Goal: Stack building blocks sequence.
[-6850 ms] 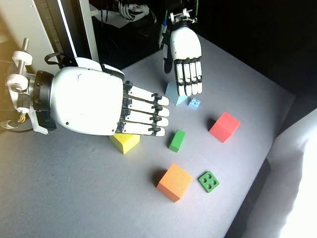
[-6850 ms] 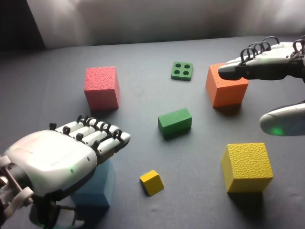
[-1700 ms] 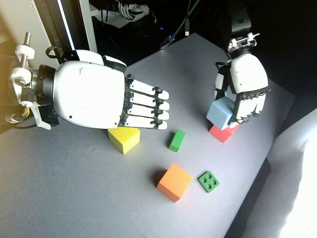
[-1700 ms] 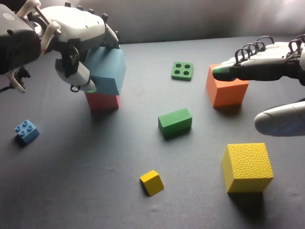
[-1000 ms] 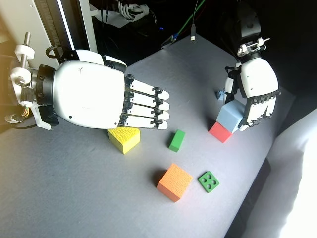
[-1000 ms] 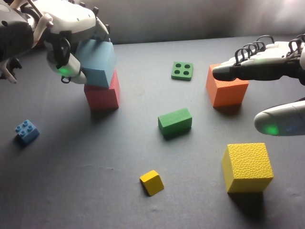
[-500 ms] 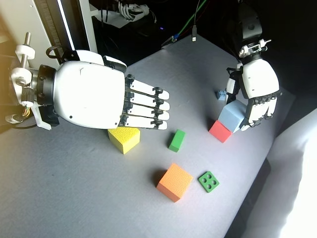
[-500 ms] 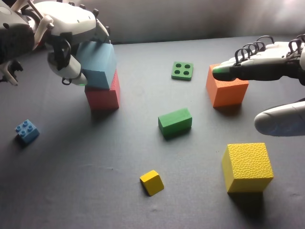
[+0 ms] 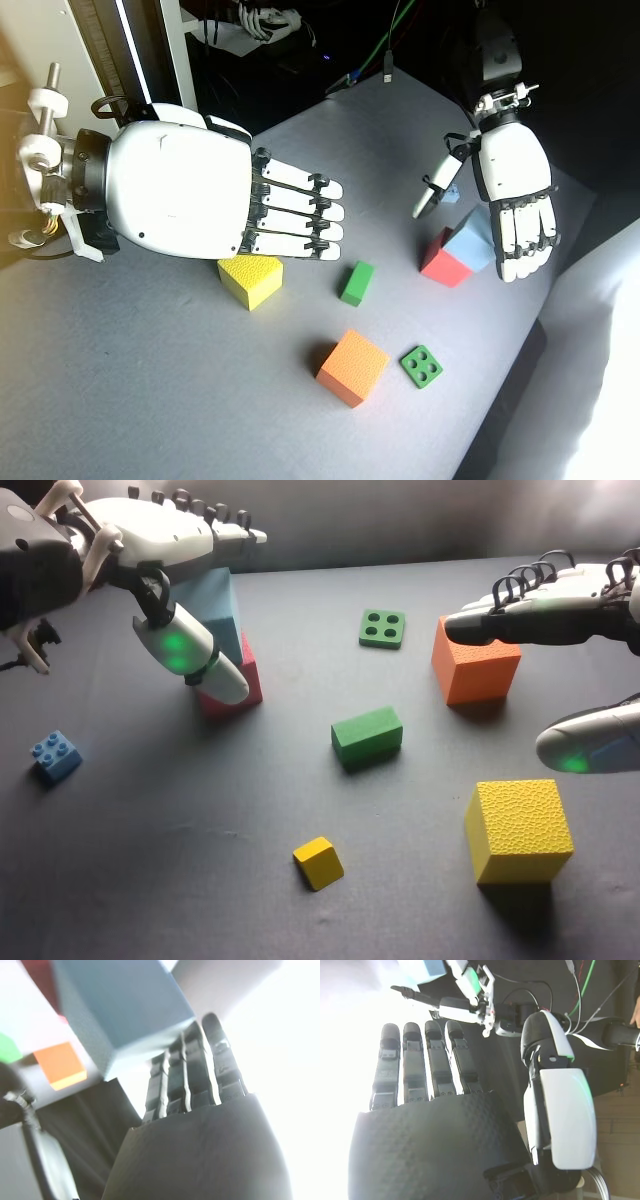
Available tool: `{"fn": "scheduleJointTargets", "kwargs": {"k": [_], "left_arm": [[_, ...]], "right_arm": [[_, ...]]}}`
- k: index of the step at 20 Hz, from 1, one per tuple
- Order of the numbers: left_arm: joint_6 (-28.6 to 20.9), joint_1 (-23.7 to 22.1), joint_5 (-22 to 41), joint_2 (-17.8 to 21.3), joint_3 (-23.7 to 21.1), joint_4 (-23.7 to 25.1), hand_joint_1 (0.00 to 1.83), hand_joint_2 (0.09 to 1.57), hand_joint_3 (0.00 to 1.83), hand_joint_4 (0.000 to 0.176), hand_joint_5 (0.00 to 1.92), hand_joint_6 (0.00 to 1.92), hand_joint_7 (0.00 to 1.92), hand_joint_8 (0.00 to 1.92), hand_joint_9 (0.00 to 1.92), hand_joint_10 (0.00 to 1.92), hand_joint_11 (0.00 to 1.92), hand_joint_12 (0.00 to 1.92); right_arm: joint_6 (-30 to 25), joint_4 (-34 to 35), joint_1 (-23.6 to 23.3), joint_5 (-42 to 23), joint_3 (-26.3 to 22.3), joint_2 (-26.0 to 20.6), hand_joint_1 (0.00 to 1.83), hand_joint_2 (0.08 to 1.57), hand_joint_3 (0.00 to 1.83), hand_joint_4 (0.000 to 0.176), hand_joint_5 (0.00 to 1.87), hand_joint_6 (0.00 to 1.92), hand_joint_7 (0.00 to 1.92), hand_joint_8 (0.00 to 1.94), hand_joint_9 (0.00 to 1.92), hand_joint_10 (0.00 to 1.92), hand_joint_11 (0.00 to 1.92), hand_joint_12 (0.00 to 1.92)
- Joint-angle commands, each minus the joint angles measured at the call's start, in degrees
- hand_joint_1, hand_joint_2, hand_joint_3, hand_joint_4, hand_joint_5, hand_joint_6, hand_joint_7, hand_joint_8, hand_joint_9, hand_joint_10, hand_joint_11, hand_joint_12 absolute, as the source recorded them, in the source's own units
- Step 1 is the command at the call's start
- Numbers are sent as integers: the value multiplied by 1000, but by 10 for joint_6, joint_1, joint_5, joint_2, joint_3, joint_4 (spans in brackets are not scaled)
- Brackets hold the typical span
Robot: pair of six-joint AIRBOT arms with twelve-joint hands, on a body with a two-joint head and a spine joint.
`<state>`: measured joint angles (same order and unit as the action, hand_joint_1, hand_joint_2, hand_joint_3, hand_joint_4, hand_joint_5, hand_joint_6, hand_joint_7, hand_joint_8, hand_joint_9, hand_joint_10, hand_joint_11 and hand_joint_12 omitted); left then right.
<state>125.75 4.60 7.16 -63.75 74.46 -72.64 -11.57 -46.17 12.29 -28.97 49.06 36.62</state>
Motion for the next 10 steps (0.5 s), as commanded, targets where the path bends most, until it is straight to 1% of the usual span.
{"fn": "scheduleJointTargets", "kwargs": {"k": [1,3,4,5,6,7,8,9,10], "left_arm": [[0,-2,25,10,1,3,633,732,0,0,6,2,54,0,59,0,0,206],[0,-3,25,11,-2,3,626,711,0,0,0,0,9,0,4,0,0,116],[0,-4,25,13,-5,3,626,711,0,0,0,0,9,0,4,0,0,116],[1,-4,27,18,-12,3,584,691,0,0,0,0,14,3,6,2,0,107],[2,-4,30,25,-21,3,584,691,0,0,0,0,14,3,6,2,0,107],[4,-4,32,33,-32,3,569,686,0,0,0,0,15,4,6,2,0,104],[5,-3,31,42,-42,3,545,696,0,0,0,0,30,6,22,6,0,115],[5,-2,30,52,-53,6,553,690,0,0,0,0,26,3,21,4,0,80],[5,-3,22,66,-68,12,607,705,0,0,0,0,27,3,23,4,0,73]], "right_arm": [[-3,24,-7,-50,-1,-6,380,1168,0,0,192,2,153,1,141,2,0,388],[-3,24,-7,-50,-1,-6,348,1173,1,0,172,1,147,1,136,1,0,382],[-3,24,-7,-50,-1,-6,348,1173,1,0,172,1,147,1,136,1,0,382],[-4,25,-7,-45,-1,-6,328,1153,0,0,139,0,118,0,109,0,0,326],[-7,48,-7,-26,-2,-6,328,1153,0,0,139,0,118,0,109,0,0,326],[-7,74,-7,-8,-2,-6,337,1100,0,0,137,0,115,0,107,0,0,305],[-7,81,-7,0,-2,-6,348,1042,0,0,144,2,113,1,100,0,0,281],[-7,81,-5,0,-2,-6,312,1035,0,0,105,0,74,2,61,0,0,186],[-7,86,2,0,-6,-5,299,1029,0,0,93,0,59,1,47,0,0,152]]}}
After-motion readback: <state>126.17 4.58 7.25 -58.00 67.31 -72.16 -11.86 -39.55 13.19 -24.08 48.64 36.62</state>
